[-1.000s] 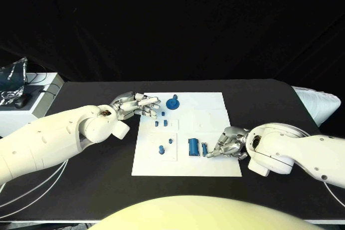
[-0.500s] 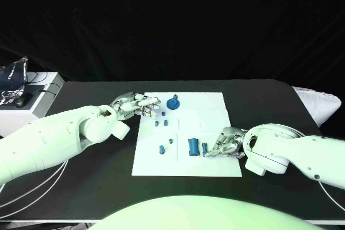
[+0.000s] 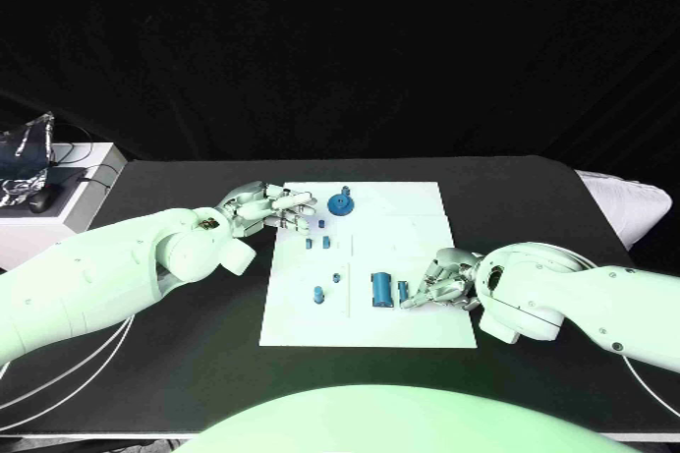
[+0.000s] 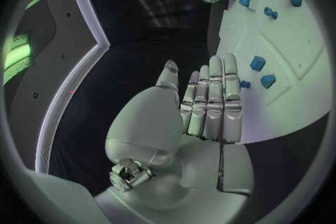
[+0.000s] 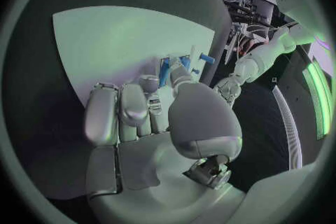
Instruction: Assemble the parts on the task board
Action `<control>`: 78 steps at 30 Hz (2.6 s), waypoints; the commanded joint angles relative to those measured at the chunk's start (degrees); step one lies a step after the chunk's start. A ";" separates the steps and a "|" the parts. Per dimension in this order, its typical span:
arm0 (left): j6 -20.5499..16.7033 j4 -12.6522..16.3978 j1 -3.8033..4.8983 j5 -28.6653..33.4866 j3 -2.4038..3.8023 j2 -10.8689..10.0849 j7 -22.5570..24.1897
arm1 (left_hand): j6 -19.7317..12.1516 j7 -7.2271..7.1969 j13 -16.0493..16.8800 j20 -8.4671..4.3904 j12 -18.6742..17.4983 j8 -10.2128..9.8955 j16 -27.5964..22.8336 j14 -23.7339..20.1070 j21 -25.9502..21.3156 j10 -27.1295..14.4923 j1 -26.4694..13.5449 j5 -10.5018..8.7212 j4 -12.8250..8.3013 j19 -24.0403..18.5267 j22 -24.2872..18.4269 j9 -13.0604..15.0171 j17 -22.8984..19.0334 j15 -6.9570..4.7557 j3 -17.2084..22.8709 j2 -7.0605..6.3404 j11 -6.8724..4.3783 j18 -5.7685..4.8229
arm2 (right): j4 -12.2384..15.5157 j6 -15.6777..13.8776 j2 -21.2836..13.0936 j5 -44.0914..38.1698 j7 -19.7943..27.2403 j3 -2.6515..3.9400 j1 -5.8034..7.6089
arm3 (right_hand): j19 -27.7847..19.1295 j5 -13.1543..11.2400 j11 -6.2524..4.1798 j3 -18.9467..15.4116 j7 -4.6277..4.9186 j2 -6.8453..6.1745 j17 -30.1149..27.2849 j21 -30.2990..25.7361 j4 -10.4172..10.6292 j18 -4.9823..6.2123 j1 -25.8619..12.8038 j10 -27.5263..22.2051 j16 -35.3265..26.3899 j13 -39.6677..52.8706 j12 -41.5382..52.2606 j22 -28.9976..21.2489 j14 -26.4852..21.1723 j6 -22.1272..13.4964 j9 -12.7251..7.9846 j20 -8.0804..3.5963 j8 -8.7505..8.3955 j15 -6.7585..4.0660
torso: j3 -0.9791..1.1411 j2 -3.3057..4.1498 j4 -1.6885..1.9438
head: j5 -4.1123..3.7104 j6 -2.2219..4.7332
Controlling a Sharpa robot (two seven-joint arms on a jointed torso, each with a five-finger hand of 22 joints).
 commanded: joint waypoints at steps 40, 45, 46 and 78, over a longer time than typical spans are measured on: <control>-2.25 0.08 -0.08 2.77 0.02 0.32 3.94 | 0.02 -0.17 0.03 -0.16 0.02 0.11 -0.11 -0.40 0.23 -0.13 1.07 0.20 -1.24 -0.53 -0.20 0.07 -0.09 0.14 -0.11 -0.47 -0.23 -0.23 | -3.97 -10.87 -1.50 18.72 29.03 0.30 0.65 | 3.86 3.01 0.85 -0.83 1.55 -1.26 -5.22 -6.90 -1.10 0.91 2.83 -2.40 -4.59 -2.91 -2.90 8.54 -0.94 -3.28 -1.24 0.36 -2.72 0.48 | -0.08 -0.23 -0.05 | -0.68 0.00; -5.66 -0.10 -0.12 4.36 0.03 0.53 6.59 | 0.59 -0.43 -0.03 -0.24 0.12 0.09 -0.25 -0.44 0.22 0.66 2.01 0.10 -2.38 -0.64 -0.19 0.05 -0.12 -0.01 0.08 -0.61 -0.50 -0.29 | -8.61 -13.31 -0.91 28.10 38.67 0.72 1.47 | 3.77 3.84 1.06 -1.53 1.89 -0.74 -6.84 -9.70 -2.11 1.01 3.60 -3.78 -6.36 -4.96 -4.50 8.06 -1.26 -3.84 -1.36 0.31 -2.99 0.49 | -0.21 -0.41 -0.16 | -0.93 0.00; -6.26 -0.13 -0.12 4.58 0.03 0.57 7.07 | 0.77 -0.55 -0.04 -0.26 0.11 0.09 -0.30 -0.45 0.22 0.90 2.26 0.11 -2.68 -0.67 -0.18 0.05 -0.13 -0.04 0.11 -0.63 -0.58 -0.31 | -9.74 -13.71 -0.66 29.48 40.13 0.81 1.60 | 3.39 3.90 1.21 -1.61 1.98 -0.78 -8.09 -12.10 -2.34 1.31 3.83 -4.54 -7.71 -5.64 -5.33 7.49 -2.01 -4.13 -1.40 0.46 -3.10 0.65 | -0.26 -0.54 -0.20 | -0.98 0.00; -17.58 -7.19 0.74 9.25 -0.66 6.94 12.58 | -59.07 -8.82 -3.79 -4.41 -5.28 -3.84 -23.24 -66.43 -7.60 -66.76 -35.53 -9.14 -4.11 -67.47 -25.93 -3.81 -14.70 -3.58 11.75 -5.18 -6.55 -5.65 | -34.13 -17.45 11.28 47.11 53.83 4.49 -0.26 | -84.01 -6.34 1.25 -0.84 -3.58 0.45 -58.33 -69.72 -1.00 -3.50 -23.44 -72.16 -66.90 -62.80 -49.33 -74.93 -83.24 -68.50 -11.51 5.53 -8.20 4.70 | 0.06 -3.30 -0.71 | -0.86 5.04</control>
